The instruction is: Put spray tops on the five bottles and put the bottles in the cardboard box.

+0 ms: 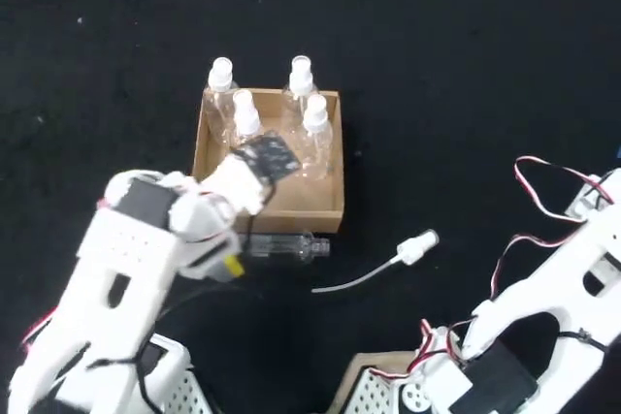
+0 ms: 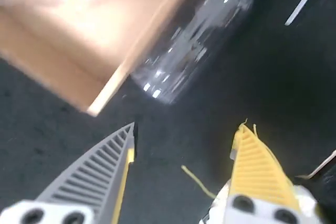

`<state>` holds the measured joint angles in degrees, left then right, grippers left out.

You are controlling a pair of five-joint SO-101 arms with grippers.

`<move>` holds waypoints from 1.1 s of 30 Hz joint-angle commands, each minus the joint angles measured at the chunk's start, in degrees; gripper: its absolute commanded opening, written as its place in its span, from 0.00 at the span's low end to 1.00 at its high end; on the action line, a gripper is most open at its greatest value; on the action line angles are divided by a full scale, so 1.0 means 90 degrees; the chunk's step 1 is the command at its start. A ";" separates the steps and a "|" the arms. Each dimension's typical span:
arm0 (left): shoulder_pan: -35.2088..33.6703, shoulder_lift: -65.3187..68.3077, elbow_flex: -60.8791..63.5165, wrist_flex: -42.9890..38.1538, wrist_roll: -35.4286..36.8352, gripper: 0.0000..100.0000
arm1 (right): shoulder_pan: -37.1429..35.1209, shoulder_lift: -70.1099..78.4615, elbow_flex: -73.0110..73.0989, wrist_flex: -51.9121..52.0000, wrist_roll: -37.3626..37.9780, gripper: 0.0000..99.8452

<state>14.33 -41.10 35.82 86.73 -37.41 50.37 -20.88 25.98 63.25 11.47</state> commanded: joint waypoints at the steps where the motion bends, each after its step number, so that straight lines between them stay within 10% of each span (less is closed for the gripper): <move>1: -0.0493 -0.0567 -0.0005 0.0322 -0.0420 0.28 | -0.0264 -0.0063 0.0044 0.0010 0.0068 0.08; 15: 0.1206 0.0918 0.0357 -0.1231 -0.0225 0.31 | -0.0283 -0.0073 0.0777 -0.0557 0.0068 0.08; 33: 0.1343 0.2432 -0.0347 -0.2178 -0.0527 0.34 | -0.0254 -0.0073 0.1089 -0.0938 0.0068 0.08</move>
<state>25.76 -18.86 34.07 71.08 -41.80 48.79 -20.88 36.00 56.22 11.47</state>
